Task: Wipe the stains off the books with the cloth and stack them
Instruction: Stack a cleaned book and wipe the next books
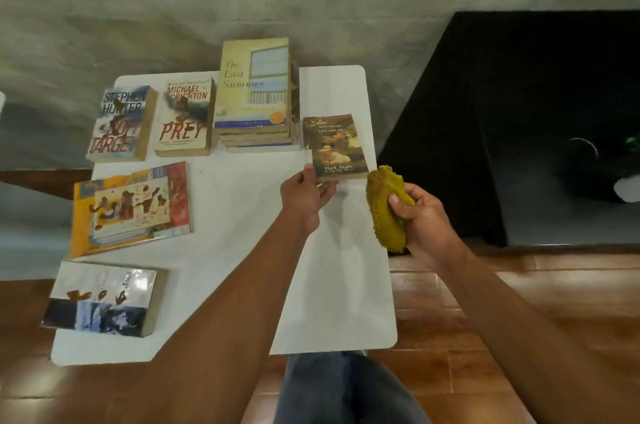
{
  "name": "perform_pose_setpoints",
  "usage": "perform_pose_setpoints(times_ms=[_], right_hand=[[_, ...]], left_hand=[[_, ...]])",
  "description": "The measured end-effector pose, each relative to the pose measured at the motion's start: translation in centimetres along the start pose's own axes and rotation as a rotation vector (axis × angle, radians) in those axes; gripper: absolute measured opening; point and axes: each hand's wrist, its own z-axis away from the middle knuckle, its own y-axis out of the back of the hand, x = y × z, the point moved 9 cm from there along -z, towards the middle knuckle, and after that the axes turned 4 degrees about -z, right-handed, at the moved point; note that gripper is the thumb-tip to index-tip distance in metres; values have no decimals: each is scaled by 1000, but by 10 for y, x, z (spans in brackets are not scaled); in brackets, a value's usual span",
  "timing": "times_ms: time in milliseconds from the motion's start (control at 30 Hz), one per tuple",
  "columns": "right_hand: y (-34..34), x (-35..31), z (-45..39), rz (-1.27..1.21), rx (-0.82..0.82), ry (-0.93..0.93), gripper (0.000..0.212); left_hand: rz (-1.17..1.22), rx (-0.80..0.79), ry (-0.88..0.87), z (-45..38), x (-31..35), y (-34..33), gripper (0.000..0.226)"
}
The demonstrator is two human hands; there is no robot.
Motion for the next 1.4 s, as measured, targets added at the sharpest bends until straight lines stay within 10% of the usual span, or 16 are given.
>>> perform_pose_setpoints(times_ms=[1067,1167,1300,1400], right_hand=[[10,41,-31,-123,93,-120,42],[11,42,-28,-125,97,-119,40],[12,44,-26,-138,102,-121,36],[13,44,-24,-143,109,-121,35]], left_hand=[[648,130,213,-46,51,-71,30],[402,162,203,-40,54,-72,38],[-577,178,40,-54,76,-68,41],[-759,197,-26,-60,84,-68,39]])
